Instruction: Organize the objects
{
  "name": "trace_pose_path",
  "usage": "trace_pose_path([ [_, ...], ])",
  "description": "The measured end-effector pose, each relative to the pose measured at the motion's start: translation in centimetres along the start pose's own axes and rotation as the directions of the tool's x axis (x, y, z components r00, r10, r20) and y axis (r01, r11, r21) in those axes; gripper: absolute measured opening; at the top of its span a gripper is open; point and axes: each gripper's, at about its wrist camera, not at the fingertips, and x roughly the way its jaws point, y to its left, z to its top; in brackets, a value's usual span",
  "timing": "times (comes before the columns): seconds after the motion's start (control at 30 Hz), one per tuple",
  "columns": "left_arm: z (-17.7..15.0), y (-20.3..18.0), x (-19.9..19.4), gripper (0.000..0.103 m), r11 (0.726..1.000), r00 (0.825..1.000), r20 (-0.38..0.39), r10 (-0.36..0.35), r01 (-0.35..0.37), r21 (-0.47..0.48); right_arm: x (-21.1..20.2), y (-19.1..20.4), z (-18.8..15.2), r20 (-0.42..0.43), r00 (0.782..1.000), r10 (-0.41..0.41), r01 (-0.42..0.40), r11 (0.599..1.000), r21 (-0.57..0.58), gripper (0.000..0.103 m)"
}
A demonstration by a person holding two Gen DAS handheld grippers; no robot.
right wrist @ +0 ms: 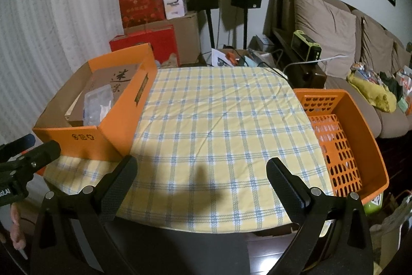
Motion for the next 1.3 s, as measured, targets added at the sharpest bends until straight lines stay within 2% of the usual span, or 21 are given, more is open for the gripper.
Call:
trace_pose_path([
  [1.3, -0.08, -0.11, 0.15, 0.103, 1.000, 1.000, 0.002, 0.005, -0.005, 0.010, 0.09, -0.10, -0.14, 0.000, 1.000, -0.004, 0.004, 1.000, 0.004, 0.101],
])
